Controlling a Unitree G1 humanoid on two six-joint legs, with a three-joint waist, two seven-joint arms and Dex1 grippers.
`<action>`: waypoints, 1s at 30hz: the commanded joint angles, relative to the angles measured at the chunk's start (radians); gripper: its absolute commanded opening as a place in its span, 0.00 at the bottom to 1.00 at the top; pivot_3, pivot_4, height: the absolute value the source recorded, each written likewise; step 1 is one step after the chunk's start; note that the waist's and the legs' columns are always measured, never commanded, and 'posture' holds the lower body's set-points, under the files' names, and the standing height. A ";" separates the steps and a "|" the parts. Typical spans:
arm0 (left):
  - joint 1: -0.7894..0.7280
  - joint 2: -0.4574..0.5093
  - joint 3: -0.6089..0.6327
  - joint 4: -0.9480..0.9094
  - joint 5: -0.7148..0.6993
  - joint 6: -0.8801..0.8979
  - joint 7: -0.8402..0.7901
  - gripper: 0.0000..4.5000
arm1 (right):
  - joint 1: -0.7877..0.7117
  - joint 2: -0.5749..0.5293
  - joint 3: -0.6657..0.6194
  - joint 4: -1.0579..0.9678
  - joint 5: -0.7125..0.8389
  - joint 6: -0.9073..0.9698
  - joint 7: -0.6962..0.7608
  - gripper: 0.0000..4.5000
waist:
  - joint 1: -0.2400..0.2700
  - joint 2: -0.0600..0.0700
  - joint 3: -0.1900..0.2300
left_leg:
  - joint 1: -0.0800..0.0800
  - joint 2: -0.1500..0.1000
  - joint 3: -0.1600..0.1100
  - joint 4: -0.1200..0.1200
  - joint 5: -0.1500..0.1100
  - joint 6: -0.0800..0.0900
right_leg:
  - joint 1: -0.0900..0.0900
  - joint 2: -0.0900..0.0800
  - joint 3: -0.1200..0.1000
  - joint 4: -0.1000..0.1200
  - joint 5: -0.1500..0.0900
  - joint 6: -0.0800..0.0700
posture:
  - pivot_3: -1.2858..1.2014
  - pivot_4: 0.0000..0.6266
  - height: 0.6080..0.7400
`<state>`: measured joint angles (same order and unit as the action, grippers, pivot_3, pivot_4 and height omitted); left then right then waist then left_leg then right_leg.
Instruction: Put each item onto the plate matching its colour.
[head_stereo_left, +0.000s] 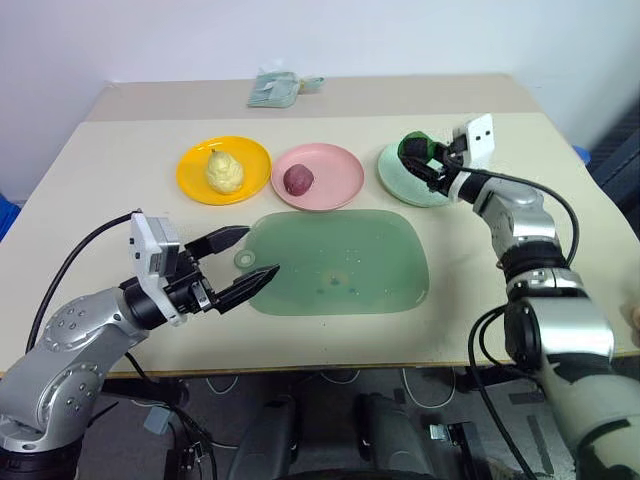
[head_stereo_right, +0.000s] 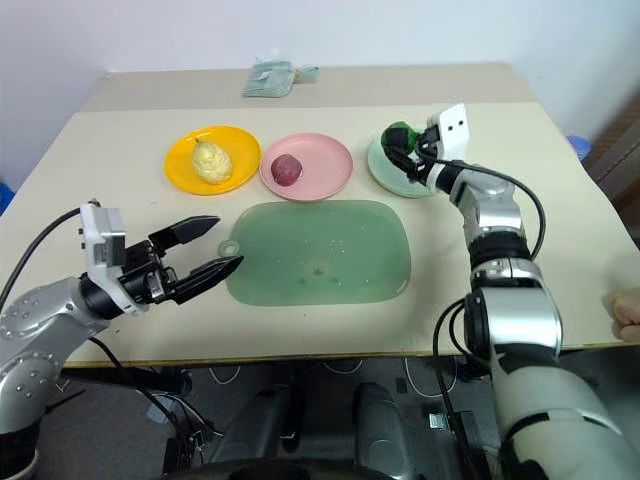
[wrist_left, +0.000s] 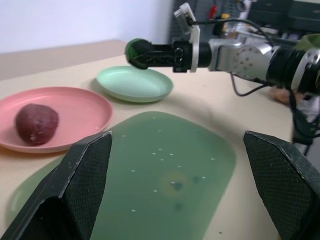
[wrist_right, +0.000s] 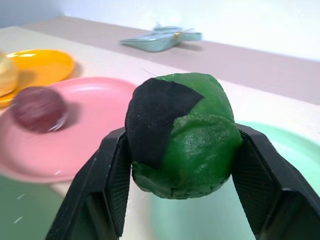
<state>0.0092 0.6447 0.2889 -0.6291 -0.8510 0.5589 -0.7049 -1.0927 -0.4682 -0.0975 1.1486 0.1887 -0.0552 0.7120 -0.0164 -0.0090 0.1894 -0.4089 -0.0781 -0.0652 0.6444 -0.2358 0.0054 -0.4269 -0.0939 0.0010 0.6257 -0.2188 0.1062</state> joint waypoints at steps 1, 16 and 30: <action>0.018 -0.013 0.014 -0.059 -0.021 -0.027 0.011 0.95 | -0.070 0.016 -0.021 0.121 -0.041 -0.053 -0.064 0.63 | -0.001 0.000 0.000 | 0.000 0.000 0.000 0.000 0.000 0.000 | 0.000 0.000 0.000 -0.001 0.000 0.000 | 0.52 0.24 1.00; -0.061 -0.081 -0.102 0.038 0.223 -0.074 0.175 0.95 | -0.009 0.001 -0.116 0.029 0.003 -0.180 0.152 0.99 | -0.003 0.001 0.000 | 0.000 0.001 0.001 0.000 0.000 0.000 | 0.000 0.003 0.001 0.000 0.002 0.003 | 0.52 0.24 1.00; 0.037 -0.019 0.025 0.039 0.152 -0.049 0.097 0.95 | 0.984 -0.200 -0.296 -1.457 0.405 0.496 0.159 0.99 | 0.022 0.004 0.000 | 0.000 0.003 0.001 0.001 -0.001 0.001 | 0.000 0.000 0.003 -0.003 -0.001 -0.001 | 0.52 0.24 1.00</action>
<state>0.0349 0.6146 0.2716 -0.5438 -0.6682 0.5046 -0.5946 -0.1404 -0.6511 -0.3430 -0.2077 0.5528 0.4090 0.9037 0.0054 -0.0054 0.1891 -0.4091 -0.0745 -0.0641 0.6452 -0.2372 0.0068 -0.4260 -0.0940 0.0035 0.6221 -0.2201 0.1041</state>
